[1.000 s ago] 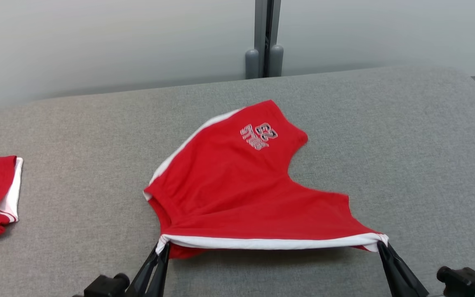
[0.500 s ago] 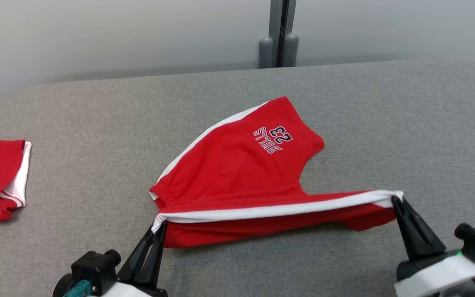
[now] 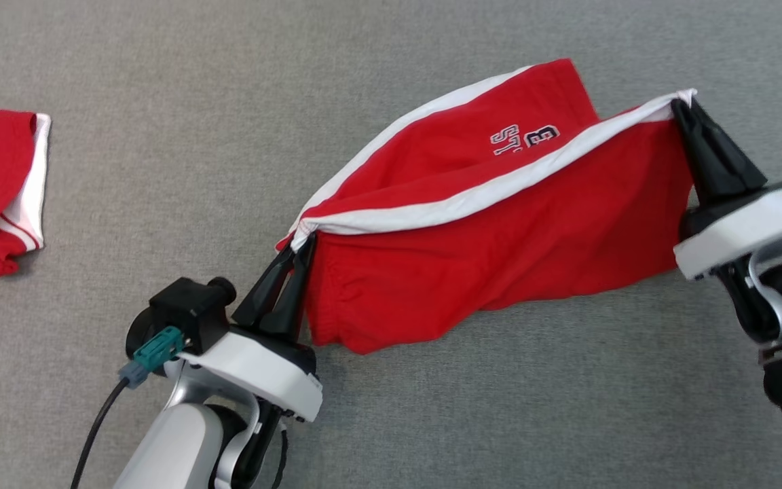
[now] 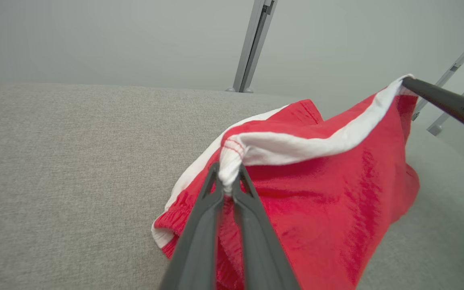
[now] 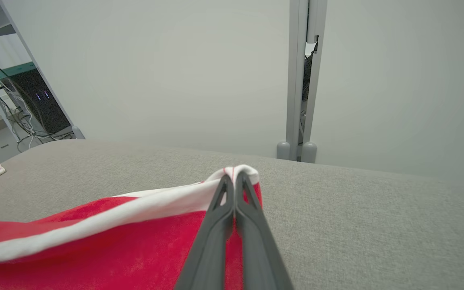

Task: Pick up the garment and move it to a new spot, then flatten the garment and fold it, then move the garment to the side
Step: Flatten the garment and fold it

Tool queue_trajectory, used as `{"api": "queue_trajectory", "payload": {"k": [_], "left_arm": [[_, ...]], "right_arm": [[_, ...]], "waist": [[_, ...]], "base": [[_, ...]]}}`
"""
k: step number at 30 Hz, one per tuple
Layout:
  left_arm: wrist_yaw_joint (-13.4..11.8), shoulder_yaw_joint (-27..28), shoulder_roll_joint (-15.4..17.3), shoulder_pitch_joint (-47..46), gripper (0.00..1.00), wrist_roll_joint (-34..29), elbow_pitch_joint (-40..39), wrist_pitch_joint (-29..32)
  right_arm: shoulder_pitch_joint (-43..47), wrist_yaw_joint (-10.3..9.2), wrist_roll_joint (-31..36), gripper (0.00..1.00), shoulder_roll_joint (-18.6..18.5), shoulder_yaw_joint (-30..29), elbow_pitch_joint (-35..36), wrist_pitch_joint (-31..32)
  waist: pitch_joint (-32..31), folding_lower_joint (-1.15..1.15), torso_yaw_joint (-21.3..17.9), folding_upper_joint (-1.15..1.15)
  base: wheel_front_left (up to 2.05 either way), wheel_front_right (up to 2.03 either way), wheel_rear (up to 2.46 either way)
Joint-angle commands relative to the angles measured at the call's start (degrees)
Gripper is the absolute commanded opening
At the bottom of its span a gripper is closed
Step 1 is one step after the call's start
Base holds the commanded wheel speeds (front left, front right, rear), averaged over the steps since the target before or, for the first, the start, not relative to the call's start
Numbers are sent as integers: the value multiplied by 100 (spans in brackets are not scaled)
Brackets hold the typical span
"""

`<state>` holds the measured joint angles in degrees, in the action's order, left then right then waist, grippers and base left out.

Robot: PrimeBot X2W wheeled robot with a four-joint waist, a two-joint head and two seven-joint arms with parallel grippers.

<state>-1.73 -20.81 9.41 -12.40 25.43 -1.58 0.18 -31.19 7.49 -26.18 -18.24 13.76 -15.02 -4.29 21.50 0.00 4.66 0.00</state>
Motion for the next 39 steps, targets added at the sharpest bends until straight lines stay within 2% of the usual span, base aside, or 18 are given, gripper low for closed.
{"api": "queue_trajectory", "payload": {"k": [1,9,17,18,19,20,25,30,34,39], "left_arm": [[59,-37,-77,-225,0,40,103,-53],[134,-13,-282,-792,0,110,640,-343],[165,26,-354,-1003,0,235,1085,-486],[167,12,-352,-1022,11,228,1138,-475],[165,7,-356,-1043,89,227,1170,-492],[164,1,-366,-1051,100,242,1208,-514],[93,4,-361,-893,100,187,1276,-708],[-21,67,-384,-734,100,99,1106,-1151],[-176,290,-358,-579,100,-91,869,-1458],[-289,609,-324,-460,100,-303,660,-1536]], "right_arm": [[-372,2,-100,0,-125,129,-282,-41],[-1718,2,-532,0,-241,871,-1589,-274],[-2360,2,-967,0,-248,1592,-2423,-545],[-2398,2,-1027,19,-243,1683,-2494,-563],[-2439,2,-1067,28,-249,1788,-2535,-625],[-2478,2,-1122,100,-255,1862,-2578,-678],[-2430,2,-1289,100,-268,2130,-2620,-986],[-2234,2,-1061,100,-260,1889,-2607,-1097],[-1750,3,-493,100,-72,1192,-2053,-1094],[-970,3,239,100,254,355,-1355,-1095]], "waist": [[427,0,401,0],[713,0,685,0],[808,0,691,0],[807,0,685,0],[804,0,681,0],[796,0,676,0],[659,0,596,0],[502,0,494,0],[342,0,334,0],[116,0,120,0]], "base": [[0,0,0],[0,0,0],[0,0,0],[0,0,0],[0,0,0],[0,0,0],[0,0,0],[0,0,0],[0,0,0],[0,0,0]]}}
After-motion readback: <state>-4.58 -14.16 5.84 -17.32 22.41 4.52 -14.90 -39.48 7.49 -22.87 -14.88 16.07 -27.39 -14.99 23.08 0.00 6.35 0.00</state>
